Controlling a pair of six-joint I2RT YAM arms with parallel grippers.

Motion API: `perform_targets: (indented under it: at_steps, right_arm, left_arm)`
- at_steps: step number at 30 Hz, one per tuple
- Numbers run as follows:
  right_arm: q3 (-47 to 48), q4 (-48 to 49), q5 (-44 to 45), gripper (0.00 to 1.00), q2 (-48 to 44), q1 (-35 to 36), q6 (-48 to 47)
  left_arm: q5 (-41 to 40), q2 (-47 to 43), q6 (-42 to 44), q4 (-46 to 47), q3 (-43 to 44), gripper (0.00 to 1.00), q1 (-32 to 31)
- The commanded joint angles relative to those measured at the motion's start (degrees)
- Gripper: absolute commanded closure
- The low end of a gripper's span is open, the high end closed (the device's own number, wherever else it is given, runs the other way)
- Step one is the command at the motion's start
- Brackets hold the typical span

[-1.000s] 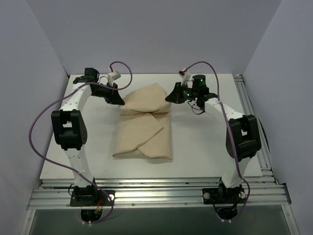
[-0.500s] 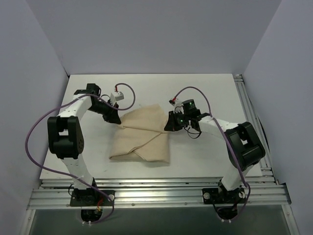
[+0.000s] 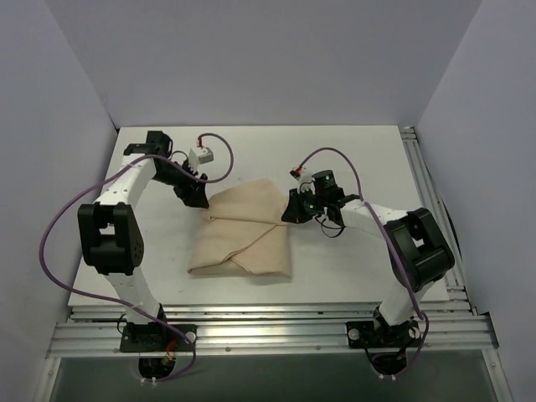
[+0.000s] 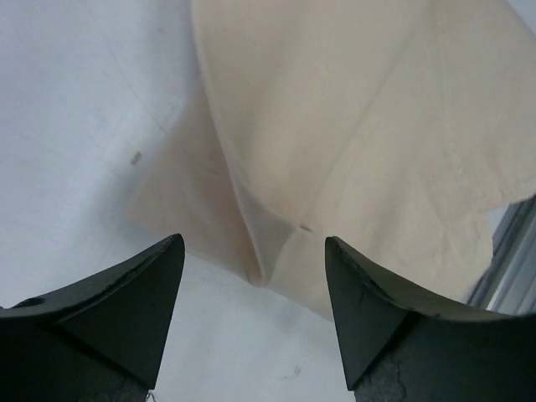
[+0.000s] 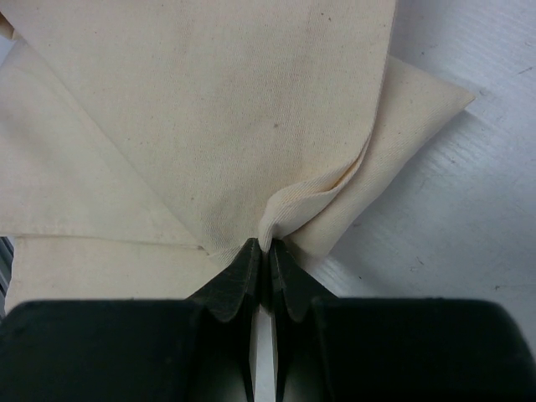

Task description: Prepare the surgical pack

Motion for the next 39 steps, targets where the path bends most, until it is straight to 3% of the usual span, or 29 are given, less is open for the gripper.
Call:
perform_targets:
  at_steps: [1,5,9,11,15,17,18,19,20,22,23,25,26,28,29,32,39]
  right_arm:
    - [-1.1,-3.0,3.9,1.00,1.3,0.5,-3.5]
    - [-0.3,-3.0,3.9,1.00,1.8,0.6,-3.7]
    - [0.1,-2.7,3.9,1.00,2.4,0.6,-3.6]
    - [0.1,-2.6,4.1,1.00,3.1,0.7,-3.4]
    - [-0.1,-2.0,4.3,1.00,3.4,0.7,-3.0]
    - [-0.3,-1.4,4.3,1.00,3.1,0.7,-2.5]
    - [-0.3,-1.4,4.4,1.00,3.0,0.8,-2.5]
    - [-0.1,-1.6,5.0,1.00,2.6,0.7,-2.4]
    - [0.3,-1.9,5.5,1.00,2.4,0.7,-2.2]
    - [0.9,-3.1,6.1,0.90,1.2,0.7,-2.0]
    - [1.5,-3.3,6.1,0.71,0.5,0.7,-1.8]
    - [2.1,-4.1,6.2,0.55,-1.3,0.7,-1.3]
    - [3.0,-4.6,6.5,0.39,-3.6,0.7,-1.3]
    - [4.4,-6.0,8.3,0.21,-6.9,0.7,-1.6]
    - [5.5,-8.7,11.9,0.05,-7.7,0.9,-2.2]
    - [9.5,-9.5,14.4,0.00,-10.0,1.0,-6.3]
    - [5.5,3.8,8.6,0.00,-15.3,2.0,-20.7]
  left_arm:
    - [-1.4,-1.2,-9.1,8.2,6.5,0.23,-2.6]
    - [-5.3,7.0,-12.3,8.2,12.0,0.21,-6.4]
    - [-1.7,18.0,-13.8,0.3,23.7,0.21,-8.9]
    - [2.7,19.9,-14.4,-1.7,26.6,0.21,-9.6]
    - [1.4,20.2,-15.1,0.3,25.8,0.22,-12.4]
    - [0.6,19.1,-15.3,1.4,23.6,0.35,-13.6]
    - [0.0,18.1,-15.5,2.1,23.1,0.47,-13.8]
    - [-0.2,17.6,-15.9,2.1,22.6,0.74,-14.1]
    - [-0.4,17.0,-16.5,2.1,22.5,0.86,-14.3]
    - [0.3,14.3,-16.4,1.6,22.2,0.97,-14.5]
    - [0.9,13.0,-15.4,1.7,20.7,0.97,-14.4]
    - [2.1,8.7,-14.7,3.8,18.1,0.97,-14.4]
    - [2.4,7.3,-13.7,4.3,16.7,0.98,-14.4]
    - [2.7,3.9,-12.2,5.0,13.4,0.98,-14.5]
    - [2.5,3.0,-11.0,5.1,12.4,0.98,-14.6]
    - [0.9,0.3,-7.1,4.1,10.0,0.98,-15.4]
    - [3.5,-3.1,-0.1,-1.4,6.3,0.95,-15.8]
